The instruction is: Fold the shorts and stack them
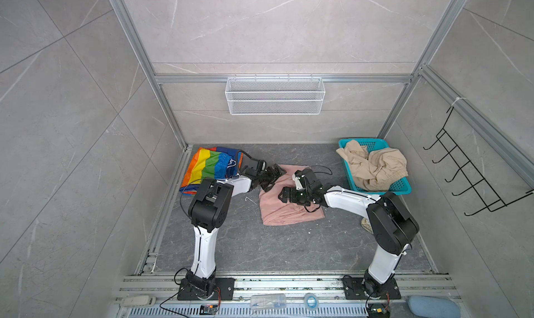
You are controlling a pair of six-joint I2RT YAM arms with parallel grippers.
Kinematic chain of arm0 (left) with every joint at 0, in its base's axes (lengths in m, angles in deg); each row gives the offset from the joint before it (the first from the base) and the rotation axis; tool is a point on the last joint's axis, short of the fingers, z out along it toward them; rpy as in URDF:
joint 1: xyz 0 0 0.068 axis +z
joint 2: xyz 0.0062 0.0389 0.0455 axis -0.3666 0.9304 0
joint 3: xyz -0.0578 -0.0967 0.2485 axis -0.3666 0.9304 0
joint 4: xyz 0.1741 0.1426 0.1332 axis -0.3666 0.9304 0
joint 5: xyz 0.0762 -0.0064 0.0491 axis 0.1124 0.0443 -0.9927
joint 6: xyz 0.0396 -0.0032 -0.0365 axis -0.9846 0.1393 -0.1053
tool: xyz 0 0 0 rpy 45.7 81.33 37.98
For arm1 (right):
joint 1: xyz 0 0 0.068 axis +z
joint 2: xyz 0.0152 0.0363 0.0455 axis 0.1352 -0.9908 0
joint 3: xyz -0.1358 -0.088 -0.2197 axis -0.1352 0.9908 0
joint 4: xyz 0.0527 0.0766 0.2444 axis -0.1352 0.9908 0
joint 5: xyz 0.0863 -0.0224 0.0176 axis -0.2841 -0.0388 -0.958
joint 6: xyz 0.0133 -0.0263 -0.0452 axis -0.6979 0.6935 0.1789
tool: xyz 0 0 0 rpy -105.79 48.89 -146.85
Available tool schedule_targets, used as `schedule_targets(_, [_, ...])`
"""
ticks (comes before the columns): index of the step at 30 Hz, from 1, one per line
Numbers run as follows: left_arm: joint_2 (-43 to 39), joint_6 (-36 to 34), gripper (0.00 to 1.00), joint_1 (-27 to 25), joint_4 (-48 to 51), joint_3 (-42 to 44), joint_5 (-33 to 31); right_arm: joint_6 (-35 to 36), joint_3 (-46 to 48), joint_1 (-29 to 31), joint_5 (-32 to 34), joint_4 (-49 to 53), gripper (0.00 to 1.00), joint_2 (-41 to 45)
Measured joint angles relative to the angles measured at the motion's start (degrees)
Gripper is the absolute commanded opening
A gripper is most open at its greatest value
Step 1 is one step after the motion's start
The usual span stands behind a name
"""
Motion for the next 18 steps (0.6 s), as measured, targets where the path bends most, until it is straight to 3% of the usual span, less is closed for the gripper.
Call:
schedule_targets(6, [1.7, 1.2, 0.99, 3.8, -3.04, 0.0, -0.39, 0.37, 3.82, -5.05, -3.65, -5.03, 1.0, -0.48])
schedule_targets(12, [3.72, 2.86, 0.99, 5.57, -10.01, 0.39, -0.07, 2.1, 7.72, -5.73, -4.48, -9.84, 1.0, 1.2])
schedule_targets(18, [2.69, 1.51, 0.99, 4.94, -9.68, 1.22, -0.98, 3.04, 9.33, -6.56, -4.9, -2.73, 1.0, 8.09])
